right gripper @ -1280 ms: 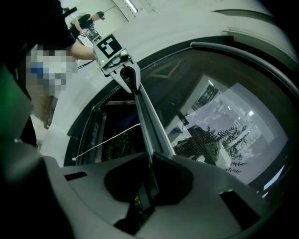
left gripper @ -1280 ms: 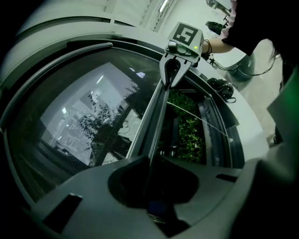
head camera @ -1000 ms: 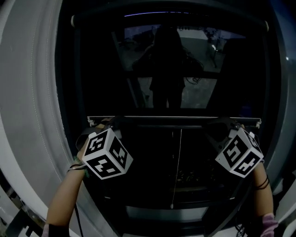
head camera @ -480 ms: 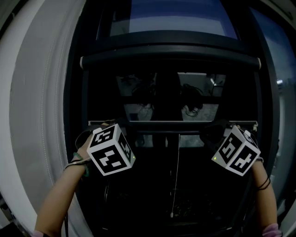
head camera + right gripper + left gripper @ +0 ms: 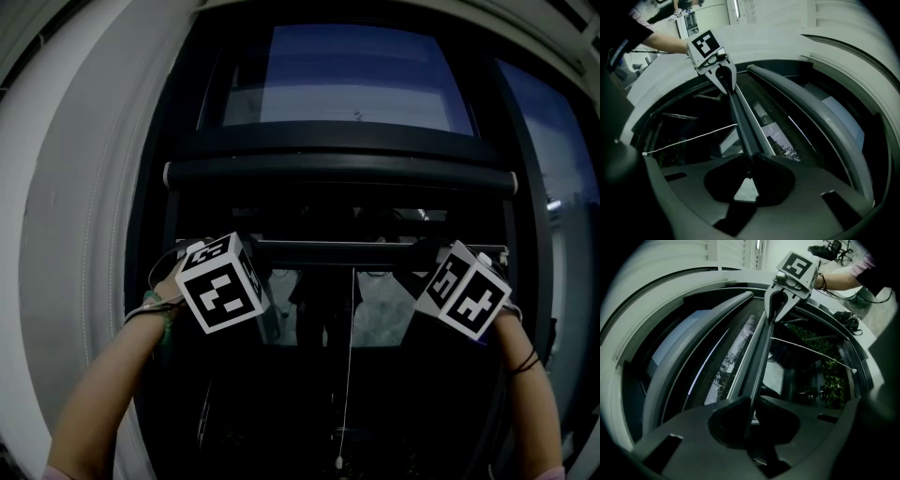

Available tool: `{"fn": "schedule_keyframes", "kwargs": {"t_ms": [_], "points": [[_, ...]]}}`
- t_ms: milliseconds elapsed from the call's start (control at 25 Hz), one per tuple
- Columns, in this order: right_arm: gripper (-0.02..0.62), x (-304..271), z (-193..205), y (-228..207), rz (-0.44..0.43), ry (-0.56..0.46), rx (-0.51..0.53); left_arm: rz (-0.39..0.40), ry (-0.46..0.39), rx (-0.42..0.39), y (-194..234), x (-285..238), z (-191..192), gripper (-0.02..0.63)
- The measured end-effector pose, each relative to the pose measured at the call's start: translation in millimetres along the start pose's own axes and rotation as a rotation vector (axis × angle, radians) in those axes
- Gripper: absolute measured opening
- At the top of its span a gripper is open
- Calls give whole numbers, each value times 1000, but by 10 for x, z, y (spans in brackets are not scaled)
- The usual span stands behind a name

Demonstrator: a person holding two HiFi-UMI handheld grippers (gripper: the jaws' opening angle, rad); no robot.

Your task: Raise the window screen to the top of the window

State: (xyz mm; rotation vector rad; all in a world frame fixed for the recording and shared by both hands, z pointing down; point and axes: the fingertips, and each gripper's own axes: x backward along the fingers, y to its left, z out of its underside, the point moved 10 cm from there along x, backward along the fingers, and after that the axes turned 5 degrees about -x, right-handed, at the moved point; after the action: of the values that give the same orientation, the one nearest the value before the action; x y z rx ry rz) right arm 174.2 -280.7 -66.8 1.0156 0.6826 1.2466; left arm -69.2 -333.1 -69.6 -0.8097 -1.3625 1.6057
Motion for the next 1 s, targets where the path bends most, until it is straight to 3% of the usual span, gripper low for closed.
{"fn": "schedule_keyframes", "kwargs": {"t_ms": [280, 480, 760, 840, 1000], "points": [[46, -68, -292, -447, 71, 29, 16, -62, 12, 14, 525, -20, -110, 49], [52, -93, -447, -710, 119, 18, -15, -129, 15, 69, 850, -7, -115, 57], [58, -78, -443, -802, 119, -14, -54, -109, 10, 68, 864, -23, -166, 61], [60, -76, -416, -794, 140, -55, -76, -142, -17, 74, 865, -14, -160, 60], [71, -20, -354, -750, 180, -160, -157, -231, -145, 176, 845, 117, -109, 63]]}}
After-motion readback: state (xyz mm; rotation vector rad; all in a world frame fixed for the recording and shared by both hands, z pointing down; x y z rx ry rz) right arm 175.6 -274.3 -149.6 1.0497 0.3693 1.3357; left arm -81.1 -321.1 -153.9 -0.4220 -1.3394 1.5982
